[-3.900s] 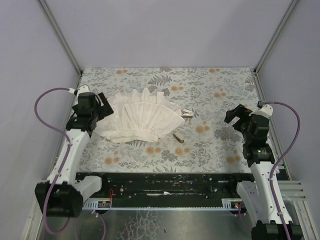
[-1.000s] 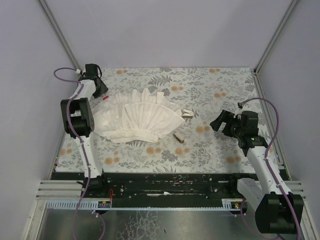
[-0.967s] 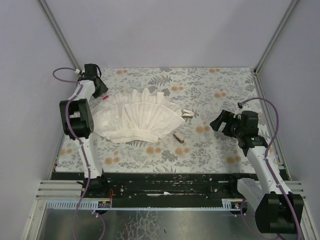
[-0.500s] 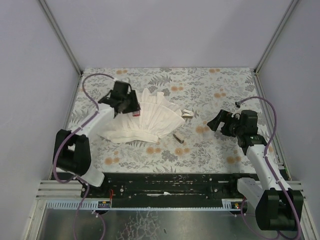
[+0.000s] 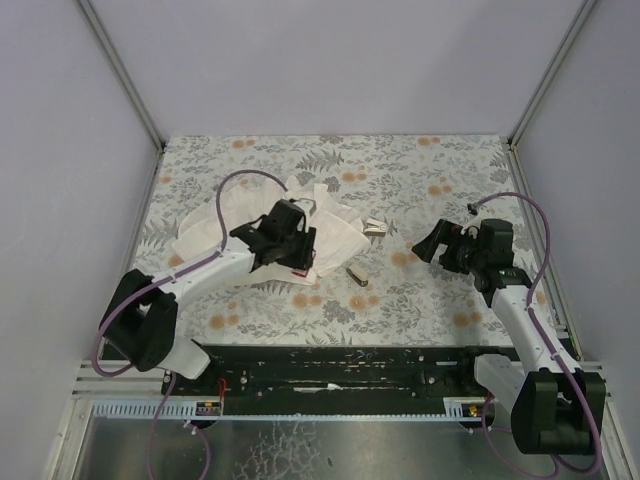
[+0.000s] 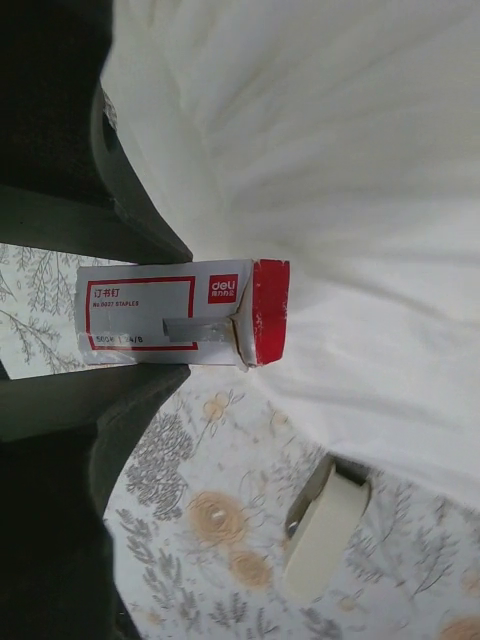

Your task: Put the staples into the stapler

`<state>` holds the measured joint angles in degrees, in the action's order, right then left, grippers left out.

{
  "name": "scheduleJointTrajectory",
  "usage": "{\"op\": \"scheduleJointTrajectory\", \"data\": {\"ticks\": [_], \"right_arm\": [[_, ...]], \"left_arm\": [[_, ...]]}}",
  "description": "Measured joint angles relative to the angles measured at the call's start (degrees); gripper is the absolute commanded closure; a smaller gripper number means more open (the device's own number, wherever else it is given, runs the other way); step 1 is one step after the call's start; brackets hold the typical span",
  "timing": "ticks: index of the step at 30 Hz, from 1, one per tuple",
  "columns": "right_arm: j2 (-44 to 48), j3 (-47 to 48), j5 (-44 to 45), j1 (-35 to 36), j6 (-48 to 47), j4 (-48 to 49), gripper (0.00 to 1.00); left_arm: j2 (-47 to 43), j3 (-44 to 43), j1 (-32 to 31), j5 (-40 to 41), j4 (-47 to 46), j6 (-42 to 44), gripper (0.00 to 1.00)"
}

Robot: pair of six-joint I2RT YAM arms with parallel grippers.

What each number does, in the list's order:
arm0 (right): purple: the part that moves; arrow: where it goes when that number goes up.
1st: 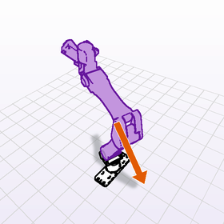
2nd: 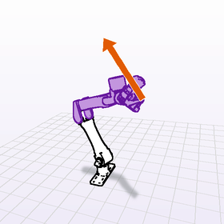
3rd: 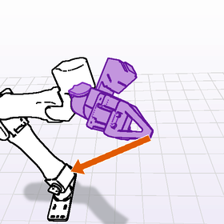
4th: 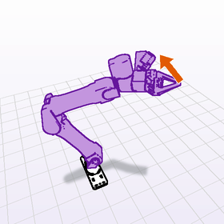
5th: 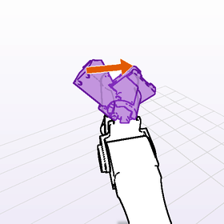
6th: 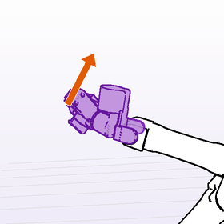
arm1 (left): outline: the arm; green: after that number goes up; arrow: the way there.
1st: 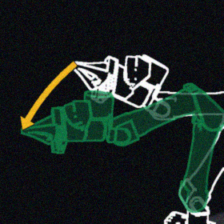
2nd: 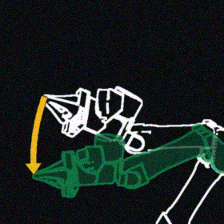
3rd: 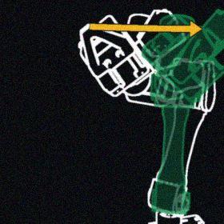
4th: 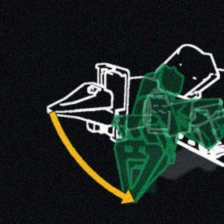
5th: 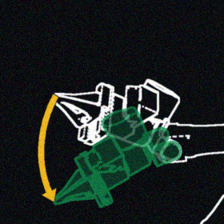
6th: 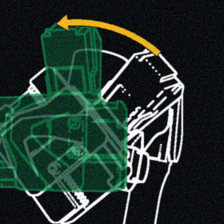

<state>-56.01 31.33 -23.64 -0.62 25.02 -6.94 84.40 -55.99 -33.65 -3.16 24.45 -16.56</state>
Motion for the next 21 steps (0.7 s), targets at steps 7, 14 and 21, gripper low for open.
{"op": "scheduleJointTrajectory", "data": {"ticks": [7, 14, 21], "right_arm": [[-0.42, 0.00, 0.02, -0.02, 0.00, 0.00, 0.01], [-0.68, 0.00, 0.02, -0.02, 0.00, 0.00, 0.01], [-0.68, 0.00, 0.04, 0.00, -0.02, 0.00, 0.01]], "left_arm": [[3.28, -0.39, -10.34, 0.44, 0.20, 3.37, 0.60], [9.66, -2.84, -19.63, 0.59, 0.46, 6.08, 0.61], [14.25, -6.12, -24.61, 1.03, 0.50, 6.73, 0.61]]}}
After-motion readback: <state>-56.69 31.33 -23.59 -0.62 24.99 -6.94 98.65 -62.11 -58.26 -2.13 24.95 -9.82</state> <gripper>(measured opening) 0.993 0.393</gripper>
